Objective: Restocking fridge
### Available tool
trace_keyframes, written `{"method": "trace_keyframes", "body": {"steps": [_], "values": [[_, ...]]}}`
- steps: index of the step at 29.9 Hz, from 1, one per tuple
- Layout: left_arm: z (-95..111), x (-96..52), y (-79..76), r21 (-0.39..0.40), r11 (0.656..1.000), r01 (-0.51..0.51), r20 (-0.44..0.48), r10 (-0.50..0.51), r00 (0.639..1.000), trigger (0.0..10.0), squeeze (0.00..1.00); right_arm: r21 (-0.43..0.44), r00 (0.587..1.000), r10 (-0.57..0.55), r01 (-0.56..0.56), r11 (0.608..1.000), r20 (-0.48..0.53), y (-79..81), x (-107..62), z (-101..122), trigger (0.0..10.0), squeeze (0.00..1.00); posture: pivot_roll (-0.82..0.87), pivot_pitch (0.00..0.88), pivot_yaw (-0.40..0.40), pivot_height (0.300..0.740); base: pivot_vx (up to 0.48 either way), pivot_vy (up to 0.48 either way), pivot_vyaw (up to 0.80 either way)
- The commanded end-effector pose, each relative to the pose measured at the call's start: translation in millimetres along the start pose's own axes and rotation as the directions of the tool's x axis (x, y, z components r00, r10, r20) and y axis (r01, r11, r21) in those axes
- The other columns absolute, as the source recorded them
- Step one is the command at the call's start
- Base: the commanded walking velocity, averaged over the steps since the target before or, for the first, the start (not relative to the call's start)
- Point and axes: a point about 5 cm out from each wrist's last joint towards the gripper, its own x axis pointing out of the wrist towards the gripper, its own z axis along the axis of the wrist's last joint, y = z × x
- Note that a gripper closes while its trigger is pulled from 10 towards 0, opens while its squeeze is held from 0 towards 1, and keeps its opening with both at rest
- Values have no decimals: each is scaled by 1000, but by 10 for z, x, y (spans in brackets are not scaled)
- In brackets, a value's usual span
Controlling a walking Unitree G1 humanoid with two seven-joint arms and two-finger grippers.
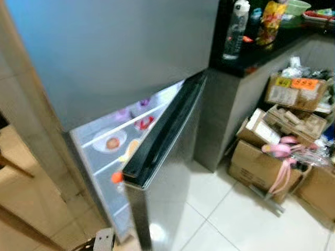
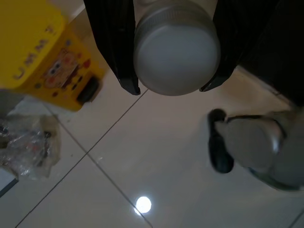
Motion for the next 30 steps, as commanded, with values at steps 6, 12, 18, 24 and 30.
{"method": "trace_keyframes", "body": {"steps": [6, 12, 18, 24, 30], "values": [[337, -66, 294, -137, 978, -155, 183, 179, 967, 10000, 0, 6, 1000, 3, -3, 1000, 4, 11, 2, 7, 10000, 0, -64, 0, 3, 740, 0, 0, 0], [704, -144, 480, -310, 939, -151, 333, 256, 908, 10000, 0, 5, 1000, 1, -1, 1000, 0, -4, -2, -6, 10000, 0, -65, 0, 6, 740, 0, 0, 0], [797, -203, 621, -449, 882, -146, 354, 325, 877, 10000, 0, 5, 1000, 3, -3, 1000, -3, 1, -3, -20, 10000, 0, -65, 0, 7, 740, 0, 0, 0], [878, -66, 200, -448, 869, 209, 433, 7, 901, 10000, 0, -1, 1000, 5, -5, 1000, -3, -2, -4, -22, 10000, 0, -63, 0, 2, 740, 0, 0, 0], [799, -22, -82, -331, 848, 415, 407, -269, 873, 10000, 0, -5, 1000, 2, -2, 1000, -1, -16, -4, -15, 10000, 0, -68, 0, 0, 740, 0, 0, 0]]}}
